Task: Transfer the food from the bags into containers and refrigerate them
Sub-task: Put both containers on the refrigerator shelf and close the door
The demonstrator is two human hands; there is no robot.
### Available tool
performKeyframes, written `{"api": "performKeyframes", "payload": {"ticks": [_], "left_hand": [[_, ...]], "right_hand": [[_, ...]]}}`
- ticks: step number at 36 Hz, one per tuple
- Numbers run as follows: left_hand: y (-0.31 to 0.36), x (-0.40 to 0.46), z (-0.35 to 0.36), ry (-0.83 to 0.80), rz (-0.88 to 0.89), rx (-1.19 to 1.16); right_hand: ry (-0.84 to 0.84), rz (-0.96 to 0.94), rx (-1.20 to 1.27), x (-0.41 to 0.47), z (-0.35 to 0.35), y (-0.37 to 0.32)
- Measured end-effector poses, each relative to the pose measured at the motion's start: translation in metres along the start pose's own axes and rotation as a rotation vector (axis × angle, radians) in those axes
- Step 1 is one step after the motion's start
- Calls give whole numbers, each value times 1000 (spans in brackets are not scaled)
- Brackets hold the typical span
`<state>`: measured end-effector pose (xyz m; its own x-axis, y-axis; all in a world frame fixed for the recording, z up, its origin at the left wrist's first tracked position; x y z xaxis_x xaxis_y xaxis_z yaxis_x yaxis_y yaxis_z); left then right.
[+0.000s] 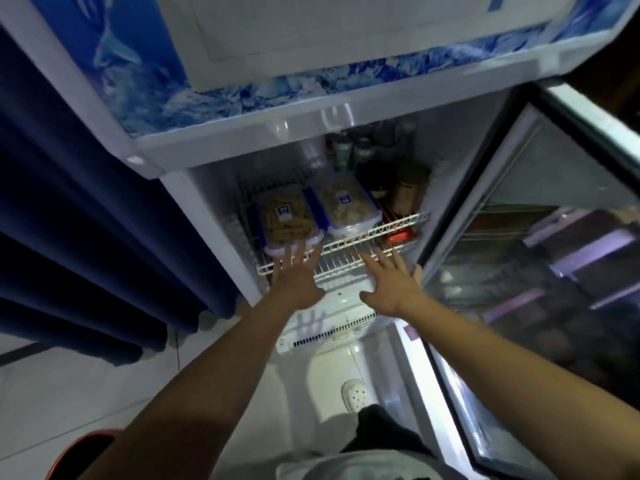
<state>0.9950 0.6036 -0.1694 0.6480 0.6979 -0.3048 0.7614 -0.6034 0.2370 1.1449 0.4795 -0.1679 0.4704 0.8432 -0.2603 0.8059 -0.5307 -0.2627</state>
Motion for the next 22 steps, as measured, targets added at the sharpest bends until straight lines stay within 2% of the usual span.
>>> {"api": "performKeyframes", "payload": {"ticks": [5, 13, 17, 22], "left_hand": [[26, -65, -11, 98, 154, -156], [58, -146, 3, 76, 332, -240], [110, -167, -13, 94, 448, -282], [197, -184, -57, 214, 613, -271]], "right_hand": [[132, 75, 58, -69, -16, 8], [372, 210, 133, -201, -54, 26], [498, 222, 84, -261, -107, 35], [649, 216, 6, -330, -194, 51]]}}
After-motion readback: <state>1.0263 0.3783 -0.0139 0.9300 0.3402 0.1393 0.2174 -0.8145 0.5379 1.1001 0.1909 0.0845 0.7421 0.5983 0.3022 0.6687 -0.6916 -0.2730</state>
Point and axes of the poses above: each hand's wrist, its own x-axis towards the middle knuckle, its own z-axis out of the palm, y = z × x, the point moved 8 cm from there along x, towards the middle knuckle, and after that the axes turned 7 degrees about y, right-handed, at the moved point
